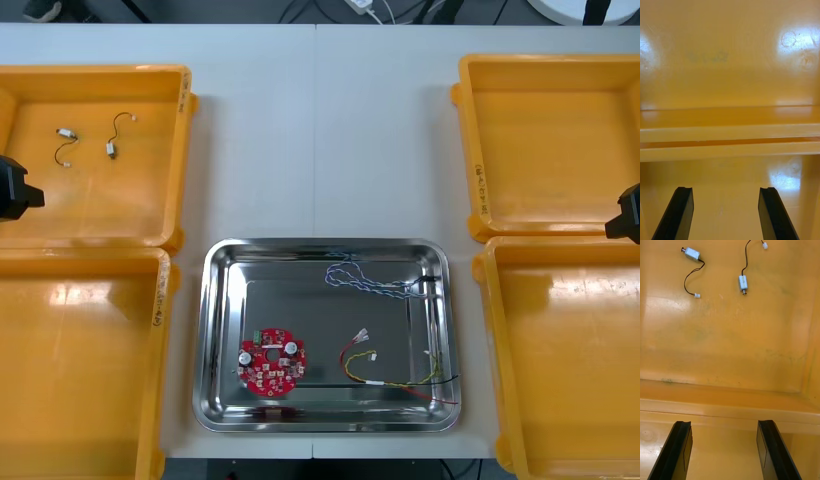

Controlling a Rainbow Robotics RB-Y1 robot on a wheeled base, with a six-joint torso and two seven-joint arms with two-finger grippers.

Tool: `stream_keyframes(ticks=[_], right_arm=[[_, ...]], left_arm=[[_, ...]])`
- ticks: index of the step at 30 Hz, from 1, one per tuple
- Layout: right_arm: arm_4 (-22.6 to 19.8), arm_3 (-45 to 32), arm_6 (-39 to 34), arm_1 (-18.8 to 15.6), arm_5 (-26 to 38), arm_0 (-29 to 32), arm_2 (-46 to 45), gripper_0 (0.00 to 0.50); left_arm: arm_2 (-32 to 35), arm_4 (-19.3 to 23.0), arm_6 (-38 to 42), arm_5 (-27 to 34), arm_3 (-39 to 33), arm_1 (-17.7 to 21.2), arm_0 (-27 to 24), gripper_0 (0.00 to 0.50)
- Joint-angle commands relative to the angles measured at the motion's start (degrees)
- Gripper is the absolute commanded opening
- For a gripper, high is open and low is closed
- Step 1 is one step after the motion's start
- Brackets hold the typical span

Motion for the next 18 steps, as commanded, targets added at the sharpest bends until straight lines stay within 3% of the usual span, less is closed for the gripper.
stream_keyframes(ticks=[1, 18], right_arm=[[0.0, -1.2, 1.4, -2.3, -0.1, 0.2, -1.8, 0.500], [0.0, -1.2, 1.4, -2.3, -0.1, 0.2, -1.8, 0.500]], left_arm=[[0.9, -0.6, 3.9, 0.3, -0.3, 1.6, 0.7, 0.500], [0.9, -0.6, 3.9, 0.3, -0.3, 1.6, 0.7, 0.500]])
